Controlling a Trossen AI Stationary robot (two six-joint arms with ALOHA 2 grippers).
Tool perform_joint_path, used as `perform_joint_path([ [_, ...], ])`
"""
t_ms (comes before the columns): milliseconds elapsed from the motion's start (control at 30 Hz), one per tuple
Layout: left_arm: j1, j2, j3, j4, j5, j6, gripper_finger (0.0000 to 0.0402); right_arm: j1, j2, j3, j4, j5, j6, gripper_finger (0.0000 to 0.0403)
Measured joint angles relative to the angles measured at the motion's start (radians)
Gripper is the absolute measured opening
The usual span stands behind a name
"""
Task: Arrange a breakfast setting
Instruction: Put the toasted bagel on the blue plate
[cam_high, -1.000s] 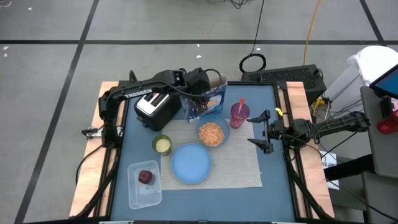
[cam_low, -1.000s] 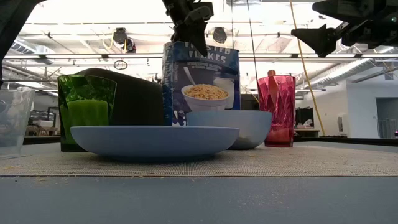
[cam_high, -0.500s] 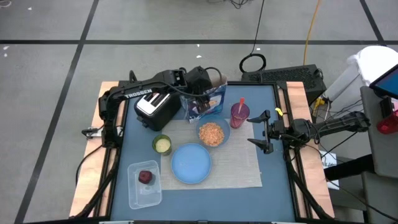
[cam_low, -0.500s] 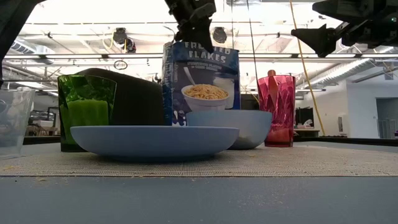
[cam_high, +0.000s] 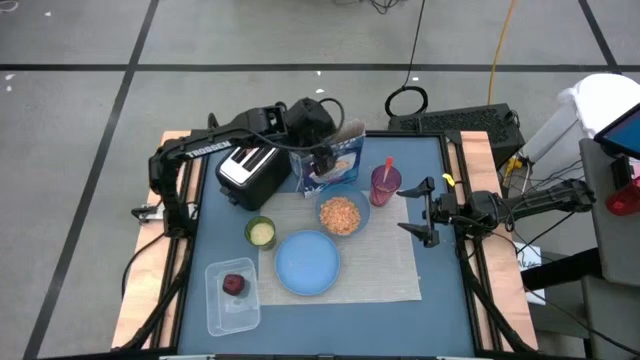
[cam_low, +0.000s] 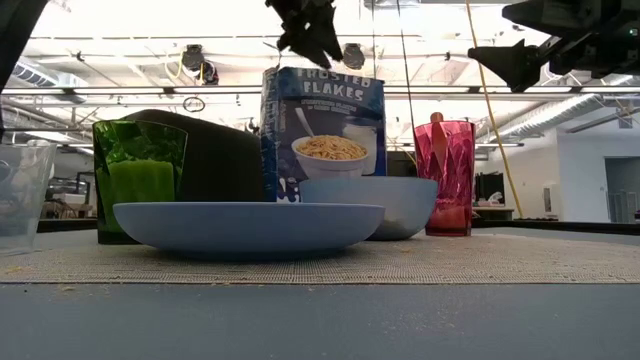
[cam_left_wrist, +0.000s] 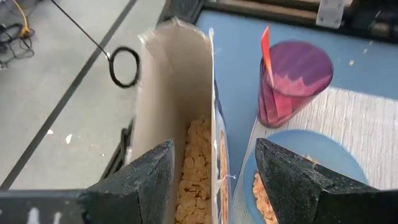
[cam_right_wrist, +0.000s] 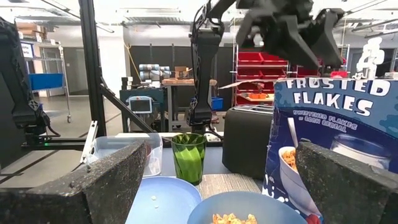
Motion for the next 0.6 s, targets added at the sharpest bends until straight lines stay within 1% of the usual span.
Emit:
perform_joint_path([
  [333,-0.005,-0.106,0.0,0.016,-0.006,-0.032,0.023,0.0,0.0,0.0,-0.002,0.0,0.0,0.0396],
  [600,-0.036,-0.196,0.0,-0.022,-0.007,-0.125,0.023,0.0,0.0,0.0,-0.003,0.0,0.0,0.0396],
])
